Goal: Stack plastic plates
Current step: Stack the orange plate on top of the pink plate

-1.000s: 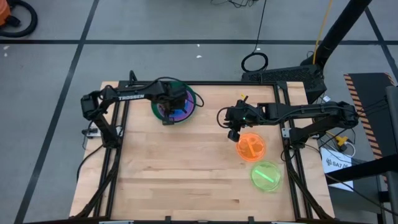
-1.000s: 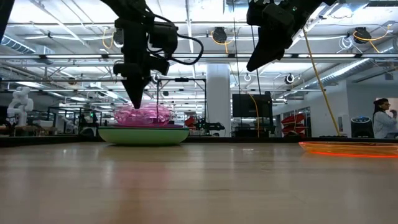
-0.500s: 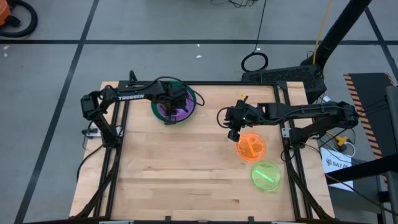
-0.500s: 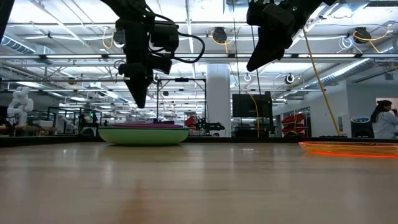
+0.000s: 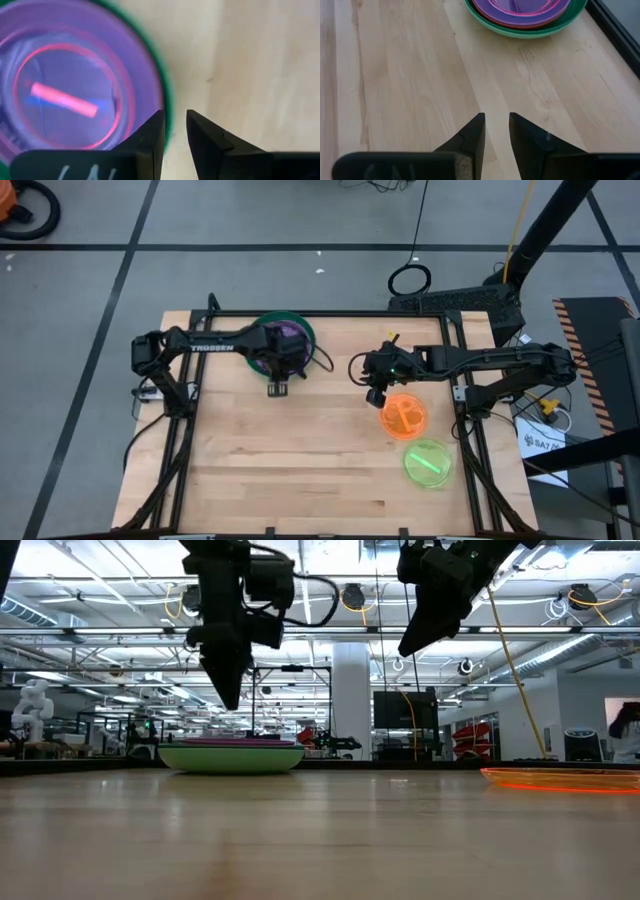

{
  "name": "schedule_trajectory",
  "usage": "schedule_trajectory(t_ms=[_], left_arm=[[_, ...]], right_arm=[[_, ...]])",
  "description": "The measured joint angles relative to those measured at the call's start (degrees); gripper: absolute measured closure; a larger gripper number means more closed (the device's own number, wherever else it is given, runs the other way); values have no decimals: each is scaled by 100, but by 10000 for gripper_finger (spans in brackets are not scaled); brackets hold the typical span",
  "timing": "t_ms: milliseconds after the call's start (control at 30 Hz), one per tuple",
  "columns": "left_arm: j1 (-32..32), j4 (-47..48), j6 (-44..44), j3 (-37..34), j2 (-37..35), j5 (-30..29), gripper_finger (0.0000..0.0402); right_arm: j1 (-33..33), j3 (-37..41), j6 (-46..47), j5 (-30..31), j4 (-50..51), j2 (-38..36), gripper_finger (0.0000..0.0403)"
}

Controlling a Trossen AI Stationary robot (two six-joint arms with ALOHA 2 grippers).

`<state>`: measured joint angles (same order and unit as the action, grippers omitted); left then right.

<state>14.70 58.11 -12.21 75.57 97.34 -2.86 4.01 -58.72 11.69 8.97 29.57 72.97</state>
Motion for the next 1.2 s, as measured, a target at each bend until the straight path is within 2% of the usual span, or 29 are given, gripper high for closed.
schedule_trajectory(t_ms=[267,467,700,933,1200], left_arm=[[-695,-216,-85,-205,-374,19,314],[-791,-1099,228,-1260,-1376,47,314],[-999,-2151,707,-2227,-2510,45,314],[-1232,-2290,960,-2401,-2856,-3,314],[-1402,-2272,819,-2400,-2846,-20,314]], right_arm=[[2,0,389,0,73,0,319],[-74,2,877,89,146,3,319],[-379,0,2123,105,462,310,319],[-485,7,3881,-665,1894,689,319],[-490,7,4590,-746,3933,711,319]])
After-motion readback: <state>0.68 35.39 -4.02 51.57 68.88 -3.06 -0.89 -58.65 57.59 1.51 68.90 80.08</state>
